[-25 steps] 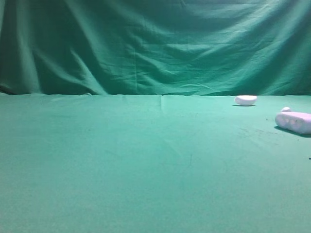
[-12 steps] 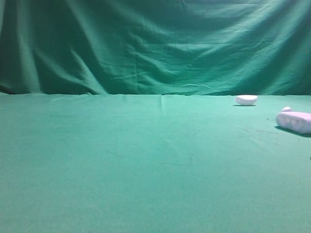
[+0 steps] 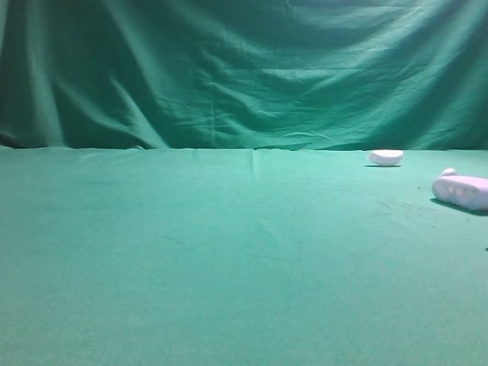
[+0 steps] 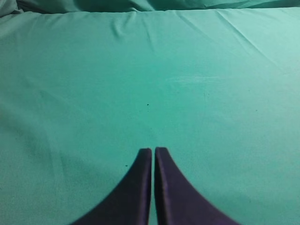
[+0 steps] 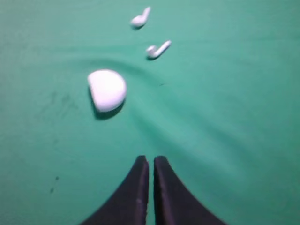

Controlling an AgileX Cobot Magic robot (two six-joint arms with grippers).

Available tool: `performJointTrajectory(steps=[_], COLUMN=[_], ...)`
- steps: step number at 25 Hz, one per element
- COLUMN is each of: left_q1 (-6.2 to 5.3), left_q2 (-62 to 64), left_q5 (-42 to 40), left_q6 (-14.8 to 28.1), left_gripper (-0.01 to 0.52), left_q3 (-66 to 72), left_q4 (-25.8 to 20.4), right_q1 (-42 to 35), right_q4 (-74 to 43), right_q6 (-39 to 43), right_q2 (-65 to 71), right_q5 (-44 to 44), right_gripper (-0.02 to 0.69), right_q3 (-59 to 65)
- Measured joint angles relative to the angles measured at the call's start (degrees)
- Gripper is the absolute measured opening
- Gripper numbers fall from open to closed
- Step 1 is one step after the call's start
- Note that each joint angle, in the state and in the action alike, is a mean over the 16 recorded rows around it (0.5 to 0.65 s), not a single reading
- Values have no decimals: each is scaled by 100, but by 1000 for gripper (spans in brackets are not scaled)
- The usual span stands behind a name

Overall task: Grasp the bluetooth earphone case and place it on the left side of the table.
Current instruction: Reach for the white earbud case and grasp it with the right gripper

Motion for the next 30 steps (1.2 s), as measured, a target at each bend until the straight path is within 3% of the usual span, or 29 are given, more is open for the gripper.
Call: performJointTrajectory(steps=[4, 7, 20, 25, 30], left_q1=[0, 0, 0, 0, 0], left_q2=[0, 0, 0, 0, 0], left_q5=[0, 0, 0, 0, 0], left_q6=[0, 0, 0, 0, 0], left_gripper=[0, 0, 0, 0, 0], left_q3=[0, 0, 0, 0, 0], left_q4=[0, 0, 0, 0, 0], right_q1=[388, 656, 995, 995, 995], right_q4=[454, 574, -95, -258, -303], right_q6=[-858, -1255, -892, -650, -573], right_q2=[1146, 1995, 4633, 5093, 5325], right_q5=[84, 134, -56, -226, -397], right_gripper=[36, 100, 521, 559, 504], right_q3=[-486, -885, -2128, -2292, -2356])
